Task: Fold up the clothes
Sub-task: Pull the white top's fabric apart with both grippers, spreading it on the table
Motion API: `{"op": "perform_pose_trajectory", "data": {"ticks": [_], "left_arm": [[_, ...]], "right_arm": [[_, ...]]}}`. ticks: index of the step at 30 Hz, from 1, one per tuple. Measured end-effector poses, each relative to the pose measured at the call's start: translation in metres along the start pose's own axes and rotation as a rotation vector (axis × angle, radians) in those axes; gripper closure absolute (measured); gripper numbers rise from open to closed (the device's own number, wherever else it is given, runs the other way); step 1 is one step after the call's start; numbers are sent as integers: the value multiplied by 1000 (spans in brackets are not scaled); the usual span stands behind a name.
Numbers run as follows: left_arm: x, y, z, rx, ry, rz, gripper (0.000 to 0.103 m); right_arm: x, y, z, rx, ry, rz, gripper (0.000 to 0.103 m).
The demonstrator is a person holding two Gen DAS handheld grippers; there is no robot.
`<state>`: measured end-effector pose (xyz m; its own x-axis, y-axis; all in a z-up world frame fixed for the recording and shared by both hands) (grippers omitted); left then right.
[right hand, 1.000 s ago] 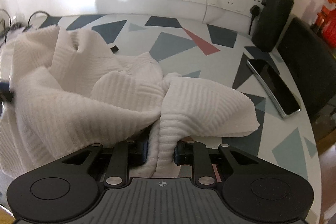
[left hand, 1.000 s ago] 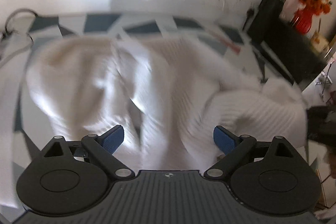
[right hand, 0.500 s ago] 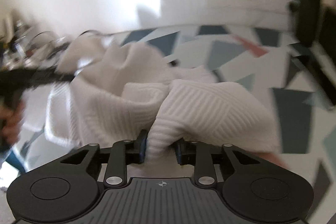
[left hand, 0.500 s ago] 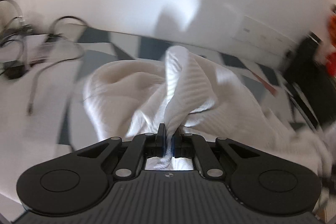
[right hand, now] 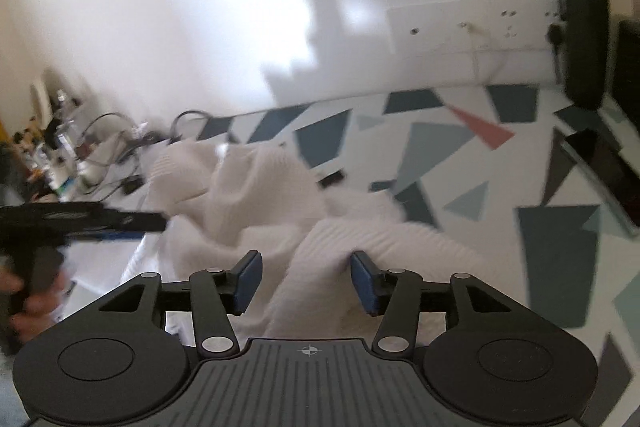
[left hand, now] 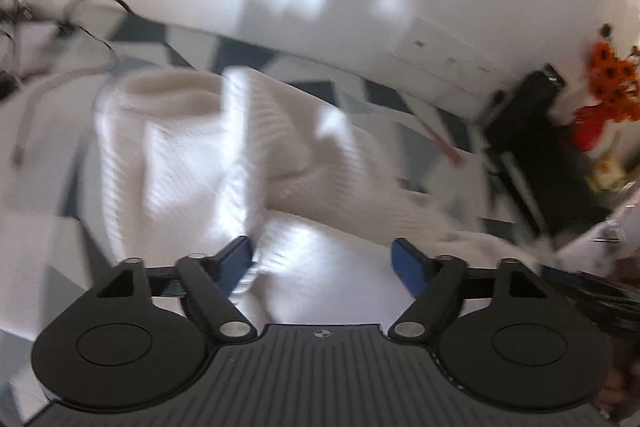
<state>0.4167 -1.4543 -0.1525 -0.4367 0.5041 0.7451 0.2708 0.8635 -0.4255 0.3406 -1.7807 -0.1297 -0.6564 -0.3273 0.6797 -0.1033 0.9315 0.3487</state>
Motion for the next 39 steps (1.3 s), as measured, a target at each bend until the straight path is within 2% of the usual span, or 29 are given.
{"op": "perform_pose_trajectory", "data": {"ticks": [2, 3, 6, 11, 15, 16, 17, 18, 19, 20, 21, 23, 27, 31, 34, 38, 39], "left_arm": [[-9, -12, 1, 2, 40, 18, 18], [-13, -19, 1, -6, 56, 17, 18], [-16, -42, 3, -75, 75, 50, 15], [-13, -73, 10, -260, 65, 42, 9], [-30, -86, 17, -349, 85, -40, 10], [-27, -84, 17, -342, 75, -49, 24], [-24, -82, 18, -335, 65, -59, 50], [-21, -81, 18, -328, 55, -68, 59], [-18, -79, 19, -321, 45, -77, 78], [-15, -77, 19, -314, 35, -86, 85], [-12, -75, 20, -307, 25, -95, 86], [-6, -71, 21, -293, 5, -113, 89], [6, -63, 24, -265, -35, -150, 89], [28, -49, 25, -200, -100, -209, 89], [40, -37, 27, -144, -117, -227, 89], [53, -22, 33, -86, -136, -264, 89], [56, -17, 33, -68, -141, -273, 89]], "right_arm": [[-8, -6, 0, -9, 20, 4, 57], [-12, -9, 1, -11, 35, -4, 60], [-26, -8, 12, 15, 67, -37, 79], [-38, 0, 21, 16, 73, -94, 82], [-42, 0, 22, 14, 83, -125, 81], [-41, 0, 22, 12, 86, -129, 79], [-41, -1, 23, 11, 88, -133, 78], [-41, -2, 23, 6, 88, -133, 74], [-40, -4, 23, 0, 89, -132, 70], [-39, -6, 22, -6, 87, -129, 67], [-36, -9, 21, -14, 80, -125, 62], [-30, -18, 16, -39, 56, -125, 59], [-20, -44, -1, -120, -6, -120, 56], [-33, -65, -20, -215, -22, -125, 56], [-64, -66, -26, -223, 34, -146, 56], [-113, -46, -12, -204, 184, -156, 56], [-125, -41, -8, -199, 222, -159, 60]]}}
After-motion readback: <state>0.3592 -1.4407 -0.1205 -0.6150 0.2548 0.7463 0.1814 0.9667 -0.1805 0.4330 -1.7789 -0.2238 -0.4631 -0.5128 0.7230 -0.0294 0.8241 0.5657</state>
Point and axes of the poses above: each gripper's, at about its wrist camera, not at the fingertips, and x roughly against the way its jaws point, y to its left, z to its underside, the point moved 5 cm from there along -x, roughly the way its jaws point, and after that the axes turned 2 degrees about y, right-handed, at the moved point
